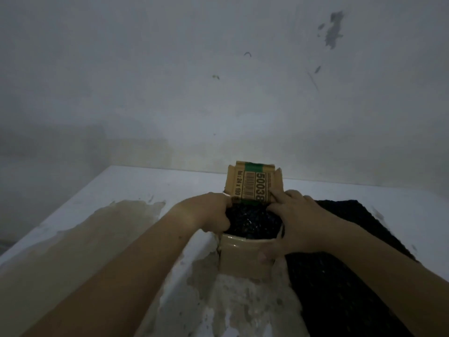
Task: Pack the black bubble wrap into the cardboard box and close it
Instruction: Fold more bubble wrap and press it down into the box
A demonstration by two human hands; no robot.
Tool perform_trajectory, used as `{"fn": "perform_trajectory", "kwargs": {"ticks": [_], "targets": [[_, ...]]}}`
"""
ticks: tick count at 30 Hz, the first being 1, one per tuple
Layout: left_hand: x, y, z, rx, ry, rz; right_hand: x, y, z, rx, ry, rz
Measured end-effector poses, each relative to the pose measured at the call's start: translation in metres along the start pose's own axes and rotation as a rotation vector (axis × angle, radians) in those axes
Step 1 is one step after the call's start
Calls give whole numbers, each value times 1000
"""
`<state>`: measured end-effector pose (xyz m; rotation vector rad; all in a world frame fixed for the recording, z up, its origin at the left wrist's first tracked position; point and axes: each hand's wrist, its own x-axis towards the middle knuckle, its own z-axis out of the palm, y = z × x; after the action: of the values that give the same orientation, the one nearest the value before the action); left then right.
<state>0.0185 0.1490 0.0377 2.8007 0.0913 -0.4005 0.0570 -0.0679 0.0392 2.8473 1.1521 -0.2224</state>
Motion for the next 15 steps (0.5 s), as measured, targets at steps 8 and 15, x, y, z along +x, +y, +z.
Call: {"fn": "perform_trajectory", "kwargs": {"ticks": [8,15], "targets": [[-9,1,-19,-44,-142,91,0,7,-5,54,-126,105],[16,13,-16,-83,-340,-75,28,2,-6,72,-282,177]]}}
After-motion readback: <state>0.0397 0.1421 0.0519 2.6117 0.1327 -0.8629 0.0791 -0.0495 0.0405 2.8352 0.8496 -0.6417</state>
